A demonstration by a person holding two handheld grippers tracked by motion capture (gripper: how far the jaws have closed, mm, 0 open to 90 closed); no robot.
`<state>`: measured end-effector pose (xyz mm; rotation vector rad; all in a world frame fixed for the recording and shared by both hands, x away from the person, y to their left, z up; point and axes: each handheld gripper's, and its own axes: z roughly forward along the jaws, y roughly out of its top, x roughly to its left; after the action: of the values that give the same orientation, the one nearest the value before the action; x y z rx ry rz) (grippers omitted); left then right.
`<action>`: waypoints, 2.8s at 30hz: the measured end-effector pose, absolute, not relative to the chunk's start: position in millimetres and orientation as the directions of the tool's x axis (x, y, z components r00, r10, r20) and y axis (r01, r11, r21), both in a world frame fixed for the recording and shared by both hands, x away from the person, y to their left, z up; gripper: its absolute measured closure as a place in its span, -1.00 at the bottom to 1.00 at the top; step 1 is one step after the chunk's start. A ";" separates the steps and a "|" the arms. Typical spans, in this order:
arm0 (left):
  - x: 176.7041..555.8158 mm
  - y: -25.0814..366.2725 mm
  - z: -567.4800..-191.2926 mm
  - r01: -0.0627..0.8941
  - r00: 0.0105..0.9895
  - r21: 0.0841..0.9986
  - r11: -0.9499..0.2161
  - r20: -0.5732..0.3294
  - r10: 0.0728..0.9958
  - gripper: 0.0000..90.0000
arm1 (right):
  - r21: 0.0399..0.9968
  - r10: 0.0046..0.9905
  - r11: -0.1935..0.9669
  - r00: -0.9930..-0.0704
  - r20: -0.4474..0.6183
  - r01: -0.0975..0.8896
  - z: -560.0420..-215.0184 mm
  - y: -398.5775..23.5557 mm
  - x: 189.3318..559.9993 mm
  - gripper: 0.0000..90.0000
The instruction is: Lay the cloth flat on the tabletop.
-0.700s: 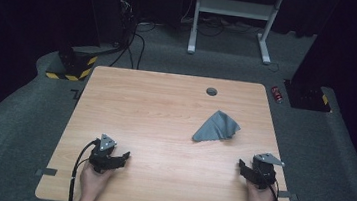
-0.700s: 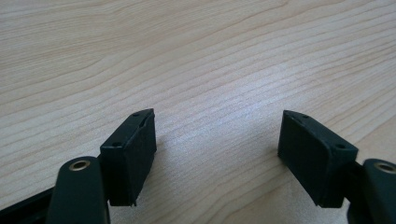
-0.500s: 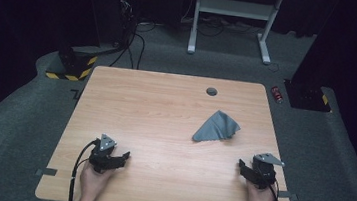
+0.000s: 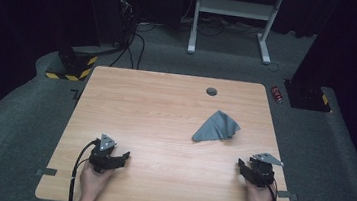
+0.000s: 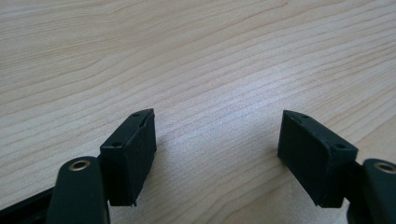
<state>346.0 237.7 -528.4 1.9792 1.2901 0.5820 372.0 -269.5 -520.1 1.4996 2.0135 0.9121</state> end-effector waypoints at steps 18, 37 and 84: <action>346.0 237.7 -528.3 0.605 0.403 0.752 -0.262 -0.005 0.915 -0.38 | 0.762 0.888 0.298 -0.460 -0.001 0.574 -493.7 -206.1 407.5 0.31; 346.1 237.9 -528.4 0.604 0.403 0.753 -0.260 -0.007 0.915 -0.39 | 0.666 0.926 0.301 -0.376 -0.034 0.682 -510.4 -188.8 469.5 0.63; 346.1 237.9 -528.3 0.606 0.405 0.751 -0.264 -0.005 0.914 -0.39 | 0.843 0.751 0.367 -0.660 -0.019 0.393 -409.3 -133.3 422.7 0.99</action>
<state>346.1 237.9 -528.3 1.9803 1.2921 0.5783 422.7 -133.3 -409.3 0.9955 2.2312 1.2118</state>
